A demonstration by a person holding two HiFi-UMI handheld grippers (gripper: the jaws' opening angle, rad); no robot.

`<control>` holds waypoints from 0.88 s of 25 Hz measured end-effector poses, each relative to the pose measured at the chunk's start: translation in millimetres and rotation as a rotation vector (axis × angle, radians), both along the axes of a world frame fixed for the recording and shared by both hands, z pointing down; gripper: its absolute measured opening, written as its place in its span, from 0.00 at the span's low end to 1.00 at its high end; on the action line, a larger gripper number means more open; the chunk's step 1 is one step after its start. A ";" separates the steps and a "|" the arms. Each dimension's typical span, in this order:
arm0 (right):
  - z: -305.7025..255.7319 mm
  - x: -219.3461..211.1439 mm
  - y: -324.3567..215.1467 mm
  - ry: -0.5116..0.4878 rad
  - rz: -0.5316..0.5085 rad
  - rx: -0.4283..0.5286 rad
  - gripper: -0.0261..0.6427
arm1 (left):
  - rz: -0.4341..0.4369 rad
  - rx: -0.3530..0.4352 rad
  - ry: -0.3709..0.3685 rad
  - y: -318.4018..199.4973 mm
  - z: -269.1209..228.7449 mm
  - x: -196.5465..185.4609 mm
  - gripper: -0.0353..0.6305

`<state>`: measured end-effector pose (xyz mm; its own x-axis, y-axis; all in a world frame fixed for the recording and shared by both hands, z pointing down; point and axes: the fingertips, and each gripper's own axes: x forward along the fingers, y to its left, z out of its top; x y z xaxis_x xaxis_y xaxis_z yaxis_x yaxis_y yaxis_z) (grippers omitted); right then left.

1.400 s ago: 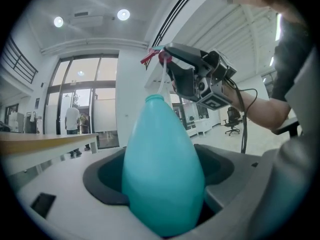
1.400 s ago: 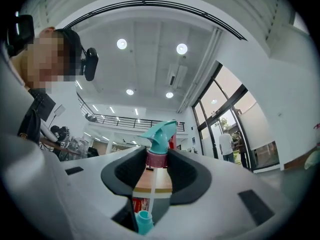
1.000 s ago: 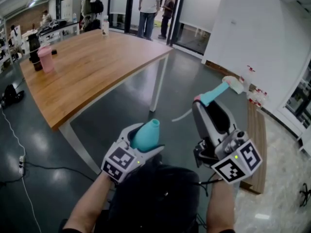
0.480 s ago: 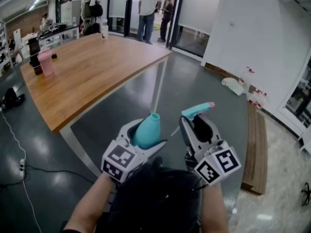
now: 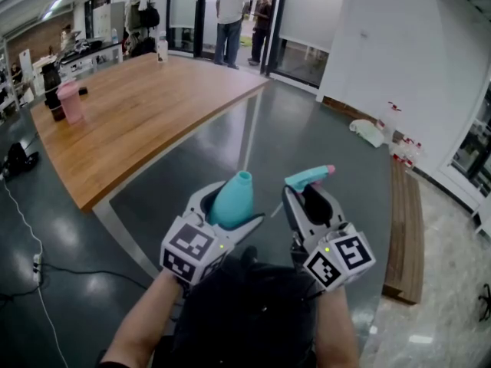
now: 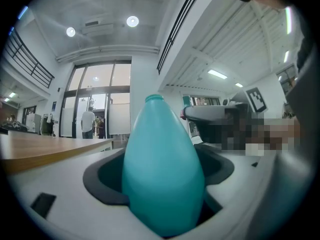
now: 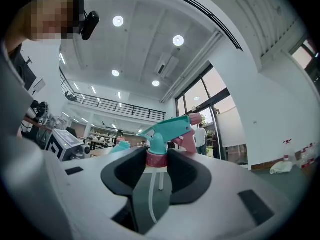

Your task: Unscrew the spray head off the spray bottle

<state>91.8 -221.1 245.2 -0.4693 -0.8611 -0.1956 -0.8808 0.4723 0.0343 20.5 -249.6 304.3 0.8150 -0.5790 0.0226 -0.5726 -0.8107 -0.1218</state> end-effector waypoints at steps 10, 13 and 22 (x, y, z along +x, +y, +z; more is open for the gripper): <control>4.5 2.8 -0.6 0.017 0.013 -0.006 0.24 | -0.002 0.005 0.000 -1.6 -5.3 6.0 0.68; 3.5 3.3 -1.4 0.015 0.014 -0.002 0.24 | -0.003 0.007 0.001 -2.5 -6.1 6.1 0.68; 3.4 6.1 -1.7 0.011 0.020 -0.003 0.24 | 0.004 0.006 0.001 -1.8 -7.4 9.3 0.68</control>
<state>97.9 -222.9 248.7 -0.4537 -0.8712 -0.1876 -0.8898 0.4543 0.0422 29.8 -251.3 296.8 0.8173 -0.5759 0.0183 -0.5695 -0.8123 -0.1260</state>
